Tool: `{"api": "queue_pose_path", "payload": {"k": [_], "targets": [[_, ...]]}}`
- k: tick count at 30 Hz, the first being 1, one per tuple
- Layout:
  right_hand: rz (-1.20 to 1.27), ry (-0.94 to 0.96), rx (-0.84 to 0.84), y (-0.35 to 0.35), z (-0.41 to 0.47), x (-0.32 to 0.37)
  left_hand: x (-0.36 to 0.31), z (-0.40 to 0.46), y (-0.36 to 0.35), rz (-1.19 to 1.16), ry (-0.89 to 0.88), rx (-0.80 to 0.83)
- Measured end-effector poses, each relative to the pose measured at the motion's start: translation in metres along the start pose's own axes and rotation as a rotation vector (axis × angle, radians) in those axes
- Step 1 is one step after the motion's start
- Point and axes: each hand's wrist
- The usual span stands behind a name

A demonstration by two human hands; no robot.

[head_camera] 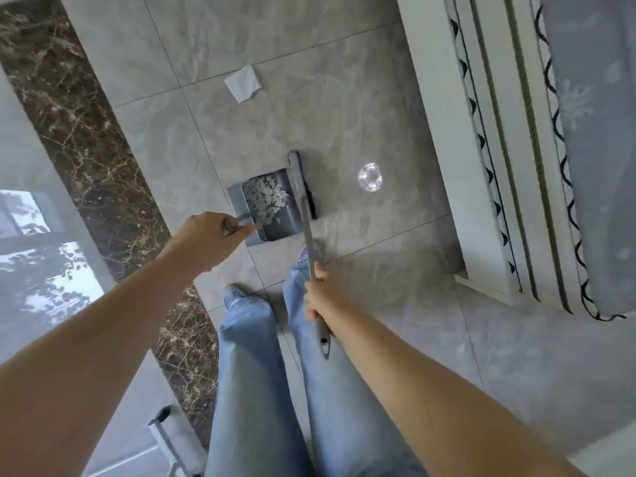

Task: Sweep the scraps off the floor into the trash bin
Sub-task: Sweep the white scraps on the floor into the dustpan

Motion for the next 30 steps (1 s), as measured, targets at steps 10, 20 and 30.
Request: {"api": "queue_pose_path", "payload": {"k": [10, 20, 30], "targets": [[0.102, -0.007, -0.228, 0.185, 0.069, 0.060, -0.133, 0.049, 0.021, -0.052, -0.025, 0.026], [-0.288, 0.003, -0.248, 0.224, 0.116, 0.110, -0.203, 0.070, 0.016, -0.156, 0.012, -0.014], [0.096, 0.007, 0.000, 0.163, 0.032, -0.003, -0.205, 0.059, 0.020, -0.075, 0.024, -0.044]]}}
Point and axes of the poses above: each hand's wrist, its own z-axis towards the middle knuckle, its own y-axis out of the back of the hand, x = y × z, and after that the axes turned 9 degrees about z, right-handed
